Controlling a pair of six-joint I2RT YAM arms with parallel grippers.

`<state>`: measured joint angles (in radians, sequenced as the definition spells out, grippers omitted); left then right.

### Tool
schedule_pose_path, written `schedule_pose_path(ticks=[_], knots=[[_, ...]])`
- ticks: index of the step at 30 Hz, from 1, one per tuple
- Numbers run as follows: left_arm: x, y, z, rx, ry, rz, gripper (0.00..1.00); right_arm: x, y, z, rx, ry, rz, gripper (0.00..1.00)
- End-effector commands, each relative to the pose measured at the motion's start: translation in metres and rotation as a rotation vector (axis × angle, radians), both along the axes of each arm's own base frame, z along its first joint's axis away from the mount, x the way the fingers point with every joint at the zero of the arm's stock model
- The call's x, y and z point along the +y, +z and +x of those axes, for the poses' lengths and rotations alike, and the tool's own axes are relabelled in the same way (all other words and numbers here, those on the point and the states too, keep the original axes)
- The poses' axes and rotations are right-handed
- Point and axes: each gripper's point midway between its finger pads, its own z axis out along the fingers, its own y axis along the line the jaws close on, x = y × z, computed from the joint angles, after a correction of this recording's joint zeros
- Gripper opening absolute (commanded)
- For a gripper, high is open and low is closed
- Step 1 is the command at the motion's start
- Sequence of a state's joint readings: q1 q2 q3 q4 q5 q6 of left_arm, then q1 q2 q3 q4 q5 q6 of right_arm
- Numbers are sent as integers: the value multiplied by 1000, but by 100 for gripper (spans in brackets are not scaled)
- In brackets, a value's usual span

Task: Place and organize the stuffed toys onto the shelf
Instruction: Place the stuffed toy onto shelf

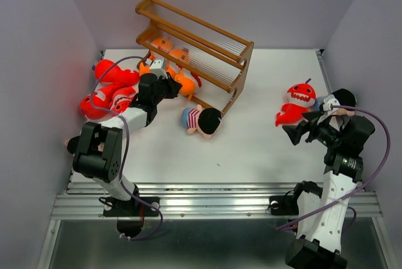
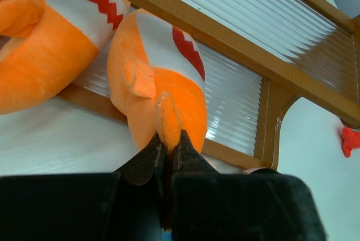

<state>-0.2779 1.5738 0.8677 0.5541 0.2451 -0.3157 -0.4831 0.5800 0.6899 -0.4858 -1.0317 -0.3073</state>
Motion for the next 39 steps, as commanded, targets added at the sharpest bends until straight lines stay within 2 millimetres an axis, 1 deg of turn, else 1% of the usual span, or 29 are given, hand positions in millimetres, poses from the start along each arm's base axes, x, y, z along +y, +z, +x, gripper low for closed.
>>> schedule_pose_path(ticks=[1,2,5,8,12,16,19,24,27,28,29,30,32,33,34,35,37,39], knots=[[-9,33,23,-130,-12,-42,0,-2,11,5,-49,2,-25,100],[-10,27,26,-130,-15,-26,0,-3,11,5,-46,1,-24,100],[-11,19,31,-134,-18,9,0,-3,10,6,-40,1,-22,100],[-10,16,35,-146,-14,33,0,-4,9,7,-38,0,-22,100],[-6,19,35,-188,-11,57,0,-4,8,8,-27,1,-16,100],[-9,31,36,-244,-23,49,0,-5,6,9,-22,0,-13,100],[-12,35,37,-272,-34,40,0,-5,6,9,-18,0,-12,100],[-16,34,34,-293,-56,18,0,-6,5,10,-14,-2,-11,100],[-15,26,29,-277,-63,16,0,-6,5,10,-17,-3,-13,100],[-15,25,27,-275,-66,18,0,-6,4,10,-13,-3,-10,100],[-14,18,22,-262,-67,24,0,-6,5,10,-15,-1,-12,100],[-11,16,19,-257,-53,32,0,-6,4,10,-14,0,-11,100],[-13,16,17,-250,-54,37,0,-5,5,10,-14,3,-8,100],[-15,9,13,-217,-56,46,0,-5,5,10,-14,3,-8,100],[-16,11,10,-217,-53,47,0,-5,5,10,-14,4,-8,100],[-14,2,5,-190,-48,62,0,-5,5,10,-14,6,-7,100],[-12,-3,2,-168,-20,90,0,-5,6,10,-16,7,-8,100],[-3,-11,-1,-130,25,111,0,-4,6,9,-18,8,-7,100]])
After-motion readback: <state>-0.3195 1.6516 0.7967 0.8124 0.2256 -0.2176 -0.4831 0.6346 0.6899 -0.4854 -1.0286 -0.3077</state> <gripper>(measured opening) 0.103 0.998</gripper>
